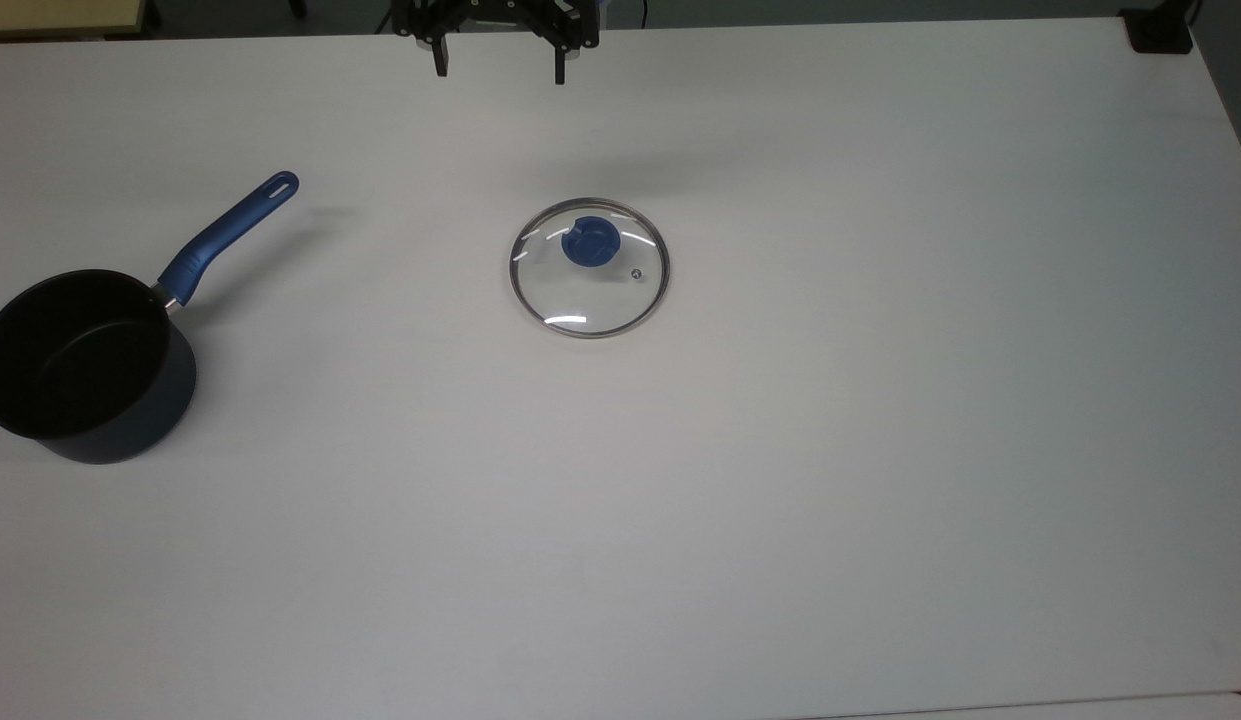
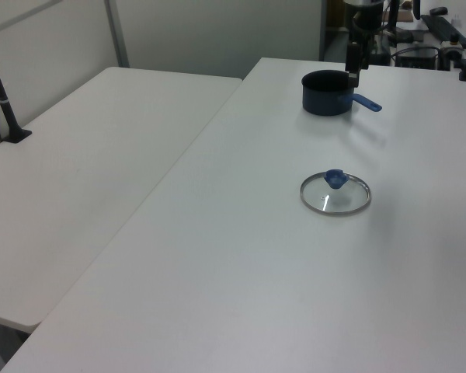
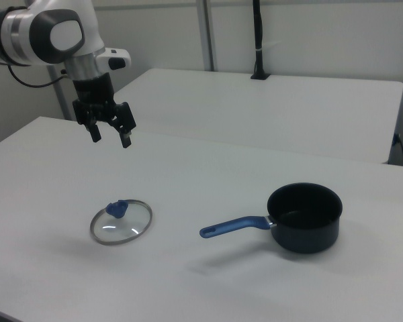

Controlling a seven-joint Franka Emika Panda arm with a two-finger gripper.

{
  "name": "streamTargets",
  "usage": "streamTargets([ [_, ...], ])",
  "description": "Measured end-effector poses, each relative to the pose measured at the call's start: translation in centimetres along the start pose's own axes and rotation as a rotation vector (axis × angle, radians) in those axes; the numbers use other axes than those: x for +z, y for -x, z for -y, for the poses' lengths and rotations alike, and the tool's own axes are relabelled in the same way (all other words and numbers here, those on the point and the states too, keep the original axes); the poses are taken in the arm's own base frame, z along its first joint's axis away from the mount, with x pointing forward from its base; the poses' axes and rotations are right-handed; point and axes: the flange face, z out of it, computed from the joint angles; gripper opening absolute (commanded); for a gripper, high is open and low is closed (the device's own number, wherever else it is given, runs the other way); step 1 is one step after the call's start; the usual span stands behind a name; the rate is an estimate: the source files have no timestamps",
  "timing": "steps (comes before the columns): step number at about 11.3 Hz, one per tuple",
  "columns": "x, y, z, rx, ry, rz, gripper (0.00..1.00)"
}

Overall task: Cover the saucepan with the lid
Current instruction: 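Move the gripper over the glass lid and lower it to the blue knob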

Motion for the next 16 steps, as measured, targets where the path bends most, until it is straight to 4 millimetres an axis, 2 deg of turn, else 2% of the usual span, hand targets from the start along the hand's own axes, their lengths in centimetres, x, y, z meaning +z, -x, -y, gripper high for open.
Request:
streamTargets([
  [9, 0.2, 0.0, 0.0, -0.001, 0.0, 0.004, 1.0],
  [12, 0.9, -0.1, 0.8, 0.037, -0.015, 0.018, 1.0],
  [14, 2.6, -0.4, 1.9, 0.138, -0.032, 0.05, 1.0],
  [16, 6.1, -0.9, 3.9, 0.261, -0.036, 0.039, 1.0],
])
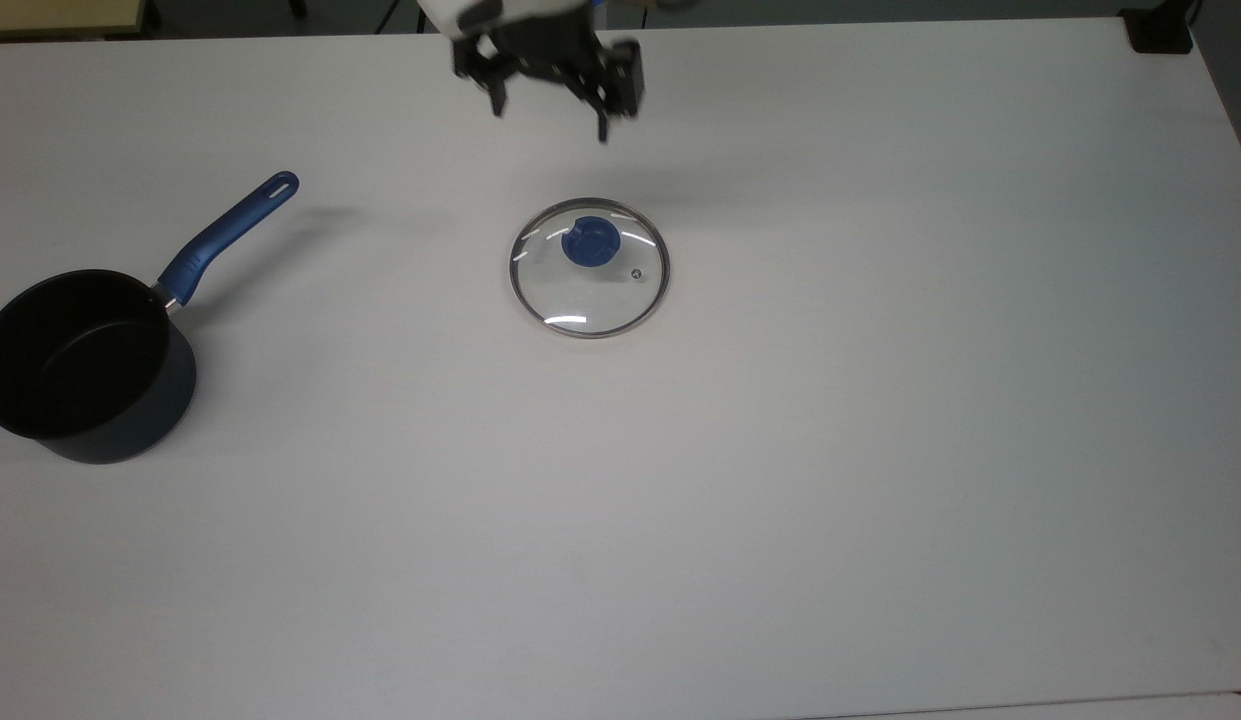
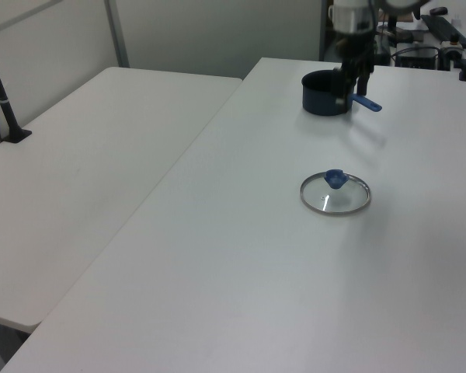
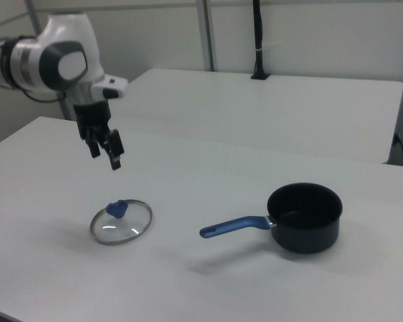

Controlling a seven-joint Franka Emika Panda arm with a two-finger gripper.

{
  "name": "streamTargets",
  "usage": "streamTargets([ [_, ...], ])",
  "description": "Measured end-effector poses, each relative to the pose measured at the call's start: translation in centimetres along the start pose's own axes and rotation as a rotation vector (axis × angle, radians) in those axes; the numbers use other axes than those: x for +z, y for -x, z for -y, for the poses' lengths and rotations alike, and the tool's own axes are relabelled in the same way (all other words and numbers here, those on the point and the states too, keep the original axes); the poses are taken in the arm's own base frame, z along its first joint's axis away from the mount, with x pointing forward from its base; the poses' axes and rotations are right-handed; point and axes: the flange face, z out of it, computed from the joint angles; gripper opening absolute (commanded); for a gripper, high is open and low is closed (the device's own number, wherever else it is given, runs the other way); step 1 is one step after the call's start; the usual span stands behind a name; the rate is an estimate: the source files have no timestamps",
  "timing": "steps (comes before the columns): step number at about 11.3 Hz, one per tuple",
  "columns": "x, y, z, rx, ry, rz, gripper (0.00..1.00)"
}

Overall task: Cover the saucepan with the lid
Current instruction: 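Move the gripper over the glass lid and lower it to the blue knob, then close the gripper on the blue knob of the glass lid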

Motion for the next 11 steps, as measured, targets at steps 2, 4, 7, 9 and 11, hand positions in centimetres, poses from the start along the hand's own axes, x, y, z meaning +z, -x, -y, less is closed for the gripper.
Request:
streamTargets([
  [2, 4.8, 0.3, 2.3, 0.147, 0.01, 0.014, 1.0],
  [4, 10.6, -0.8, 3.9, 0.307, 0.029, 0.032, 1.0],
  [7, 16.2, -2.5, 5.0, 0.441, 0.007, -0.008, 0.98],
  [9, 16.5, -2.7, 5.1, 0.461, 0.003, -0.014, 0.96],
  [11, 16.7, -2.5, 5.0, 0.462, 0.006, -0.01, 1.0],
])
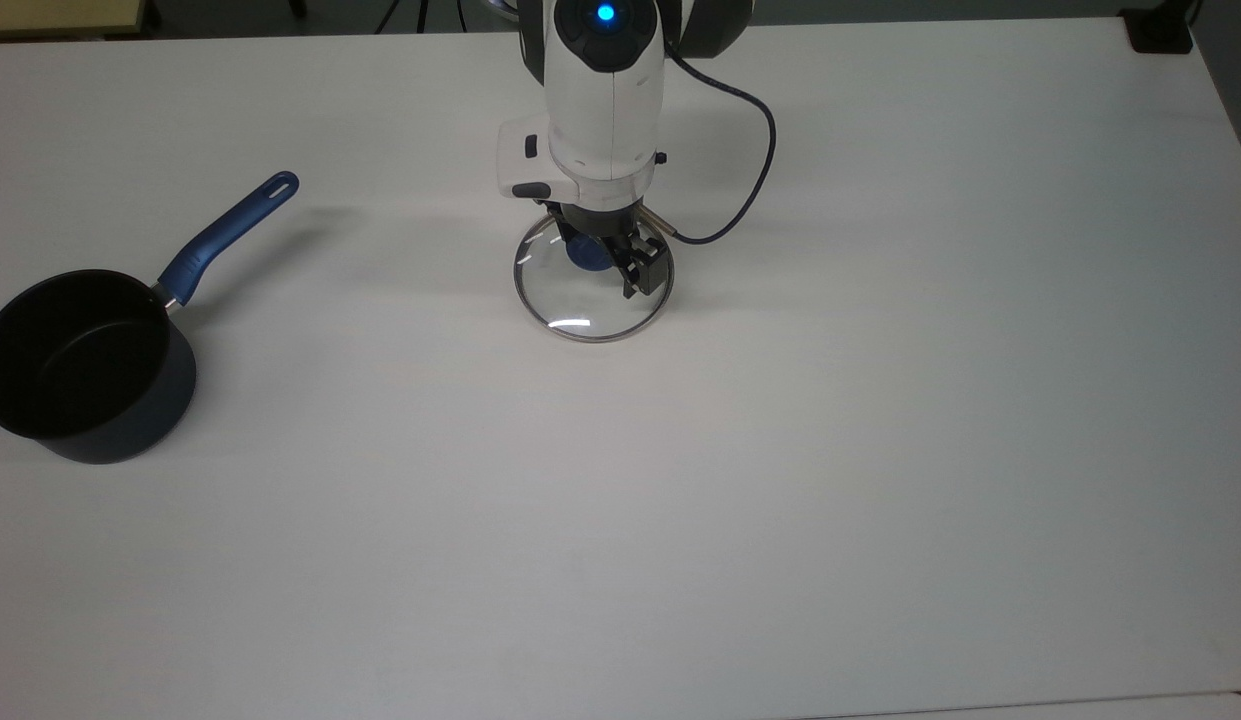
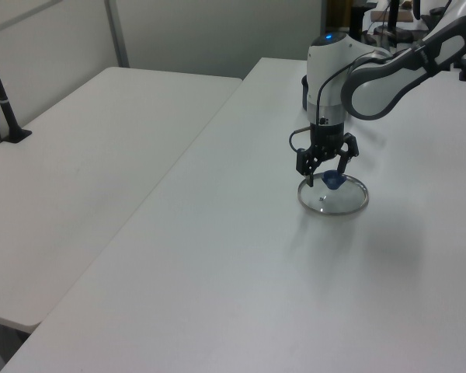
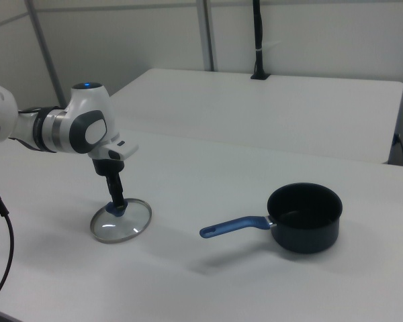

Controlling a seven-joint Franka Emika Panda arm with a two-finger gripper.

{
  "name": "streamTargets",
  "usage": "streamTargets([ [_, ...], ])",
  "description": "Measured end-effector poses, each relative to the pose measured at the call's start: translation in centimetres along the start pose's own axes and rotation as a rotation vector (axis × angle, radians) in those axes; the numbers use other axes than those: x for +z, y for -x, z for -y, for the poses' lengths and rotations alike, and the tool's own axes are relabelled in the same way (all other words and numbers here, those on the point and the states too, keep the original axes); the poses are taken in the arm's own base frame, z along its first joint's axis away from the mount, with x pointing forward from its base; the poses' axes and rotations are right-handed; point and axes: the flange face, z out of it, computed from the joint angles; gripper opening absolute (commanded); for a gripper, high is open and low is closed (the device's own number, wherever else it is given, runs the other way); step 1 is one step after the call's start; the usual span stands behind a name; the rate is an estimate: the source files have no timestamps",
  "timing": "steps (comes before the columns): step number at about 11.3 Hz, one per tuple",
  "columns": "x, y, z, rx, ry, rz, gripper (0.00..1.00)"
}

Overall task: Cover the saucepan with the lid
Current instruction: 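Close the gripper on the blue knob of the glass lid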

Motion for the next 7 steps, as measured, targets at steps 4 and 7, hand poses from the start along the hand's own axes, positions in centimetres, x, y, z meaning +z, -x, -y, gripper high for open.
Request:
streamTargets([
  [4, -1.0, 0.3, -0.2, -0.015, 0.023, 0.019, 1.0],
  [7, -2.9, 0.7, -0.8, -0.04, 0.035, 0.031, 1.0],
])
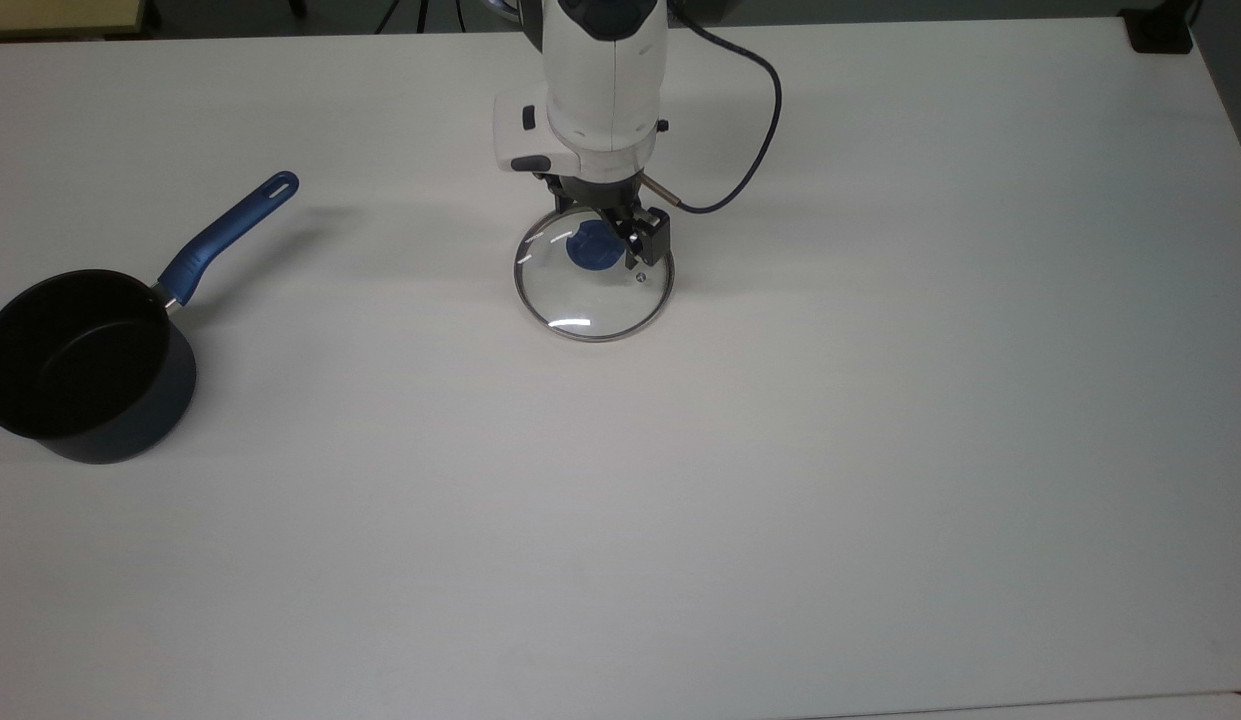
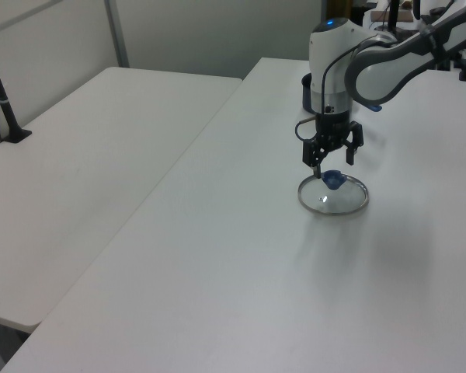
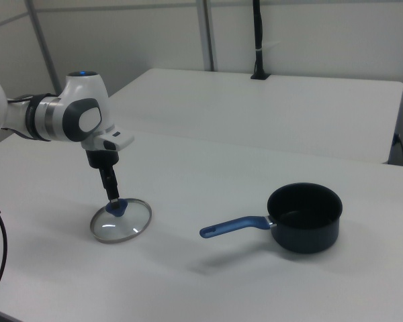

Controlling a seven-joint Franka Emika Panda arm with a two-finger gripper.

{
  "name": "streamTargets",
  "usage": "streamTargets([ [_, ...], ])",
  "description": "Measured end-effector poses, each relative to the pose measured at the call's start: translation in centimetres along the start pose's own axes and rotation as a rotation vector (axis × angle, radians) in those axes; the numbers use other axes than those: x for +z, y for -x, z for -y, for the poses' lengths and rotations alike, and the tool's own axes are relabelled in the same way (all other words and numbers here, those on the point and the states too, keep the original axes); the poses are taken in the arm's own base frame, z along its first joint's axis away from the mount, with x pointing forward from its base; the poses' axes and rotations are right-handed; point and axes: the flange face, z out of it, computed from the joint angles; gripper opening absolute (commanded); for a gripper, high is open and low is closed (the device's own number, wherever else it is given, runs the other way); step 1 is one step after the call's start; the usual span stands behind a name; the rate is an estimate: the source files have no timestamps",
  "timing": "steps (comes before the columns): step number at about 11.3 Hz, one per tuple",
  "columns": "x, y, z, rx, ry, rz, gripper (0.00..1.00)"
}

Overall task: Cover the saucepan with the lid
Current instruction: 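Close the gripper on the blue knob of the glass lid, then lift the glass lid and carry it toward the black saucepan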

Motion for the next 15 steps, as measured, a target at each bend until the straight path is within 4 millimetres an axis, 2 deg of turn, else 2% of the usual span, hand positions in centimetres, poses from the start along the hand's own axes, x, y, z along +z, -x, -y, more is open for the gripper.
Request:
streamTargets([
  [4, 1.8, 0.4, -0.5, -0.013, 0.027, 0.02, 0.99],
  [11, 2.3, 0.0, 0.0, -0.016, 0.003, -0.007, 0.95],
  [12, 2.6, -0.1, 0.1, -0.019, 0.006, -0.009, 0.86],
  [15, 3.4, -0.2, 0.2, -0.026, 0.017, -0.012, 0.51],
])
